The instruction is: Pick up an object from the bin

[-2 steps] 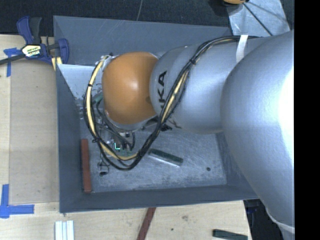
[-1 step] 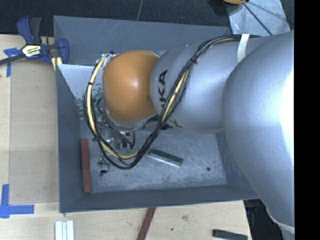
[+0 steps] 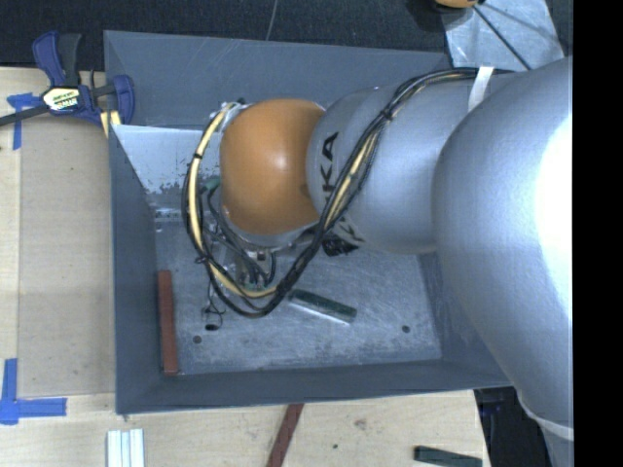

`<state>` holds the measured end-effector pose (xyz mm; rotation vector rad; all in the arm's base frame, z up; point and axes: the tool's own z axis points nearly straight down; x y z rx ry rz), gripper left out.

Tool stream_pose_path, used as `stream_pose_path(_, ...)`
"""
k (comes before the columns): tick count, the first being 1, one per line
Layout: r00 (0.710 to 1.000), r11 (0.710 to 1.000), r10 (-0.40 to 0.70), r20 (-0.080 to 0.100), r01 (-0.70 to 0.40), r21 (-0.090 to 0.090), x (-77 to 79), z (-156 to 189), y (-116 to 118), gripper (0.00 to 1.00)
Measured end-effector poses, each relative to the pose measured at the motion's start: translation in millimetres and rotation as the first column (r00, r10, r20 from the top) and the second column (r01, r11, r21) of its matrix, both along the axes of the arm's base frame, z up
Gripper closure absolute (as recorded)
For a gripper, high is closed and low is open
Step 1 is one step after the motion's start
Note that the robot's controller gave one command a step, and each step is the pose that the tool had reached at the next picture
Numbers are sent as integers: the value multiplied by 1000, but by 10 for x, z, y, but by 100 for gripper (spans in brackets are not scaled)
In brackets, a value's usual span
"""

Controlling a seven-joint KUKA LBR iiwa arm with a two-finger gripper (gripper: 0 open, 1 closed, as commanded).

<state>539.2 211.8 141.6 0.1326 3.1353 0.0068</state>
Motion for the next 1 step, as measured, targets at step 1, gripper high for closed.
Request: stream_pose_path(1,1000,1000,-28,-2,28,-4,261,-426,-419,0)
